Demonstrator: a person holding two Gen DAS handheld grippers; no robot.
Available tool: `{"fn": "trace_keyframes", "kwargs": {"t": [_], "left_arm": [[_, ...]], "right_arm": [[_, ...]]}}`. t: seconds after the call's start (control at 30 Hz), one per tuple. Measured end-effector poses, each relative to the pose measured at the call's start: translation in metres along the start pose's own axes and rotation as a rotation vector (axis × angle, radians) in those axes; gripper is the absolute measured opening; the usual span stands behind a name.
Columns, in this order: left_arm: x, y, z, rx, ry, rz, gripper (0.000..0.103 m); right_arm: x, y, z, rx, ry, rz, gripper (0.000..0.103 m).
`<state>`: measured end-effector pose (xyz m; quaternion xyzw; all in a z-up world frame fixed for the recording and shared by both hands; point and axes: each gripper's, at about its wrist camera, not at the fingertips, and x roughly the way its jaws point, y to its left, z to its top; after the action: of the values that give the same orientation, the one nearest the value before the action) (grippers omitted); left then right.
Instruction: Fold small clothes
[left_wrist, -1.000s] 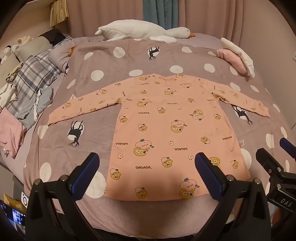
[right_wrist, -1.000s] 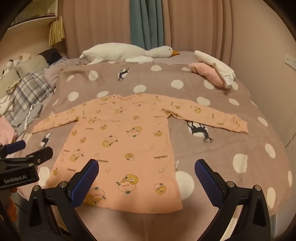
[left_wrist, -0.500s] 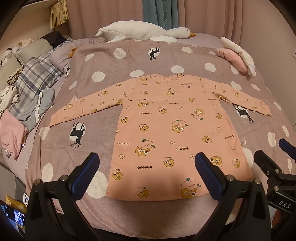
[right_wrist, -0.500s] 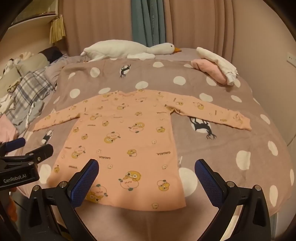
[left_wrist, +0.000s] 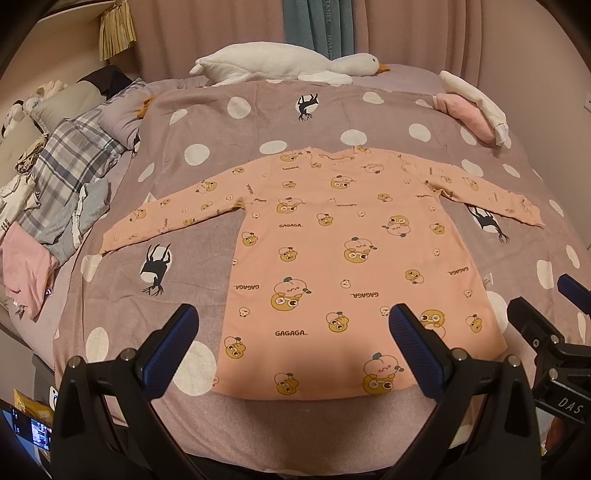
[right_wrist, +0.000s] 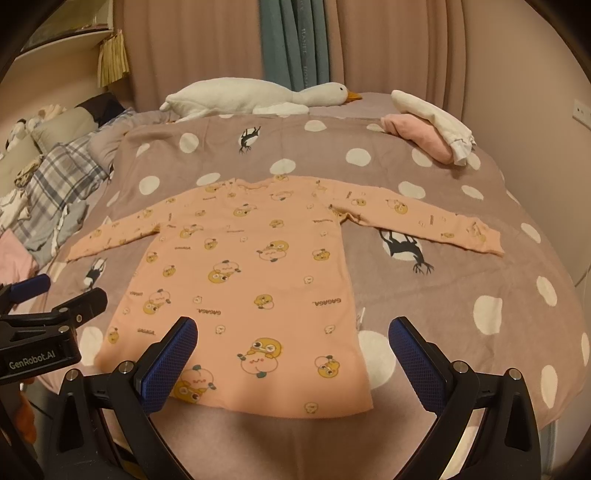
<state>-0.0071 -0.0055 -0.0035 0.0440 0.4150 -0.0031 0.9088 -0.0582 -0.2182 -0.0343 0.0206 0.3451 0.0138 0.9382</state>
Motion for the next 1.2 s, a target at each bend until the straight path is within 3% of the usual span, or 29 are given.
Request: {"fn": "trace_keyframes", "kwargs": {"t": [1.2], "left_arm": [[0.0014,-0.0033,0.0003,0.008,0.007,-0.002,0.103]], "right_arm": [[0.0018,-0.0039,-0.0033,0.006,0.01,0.003,0.102]]}}
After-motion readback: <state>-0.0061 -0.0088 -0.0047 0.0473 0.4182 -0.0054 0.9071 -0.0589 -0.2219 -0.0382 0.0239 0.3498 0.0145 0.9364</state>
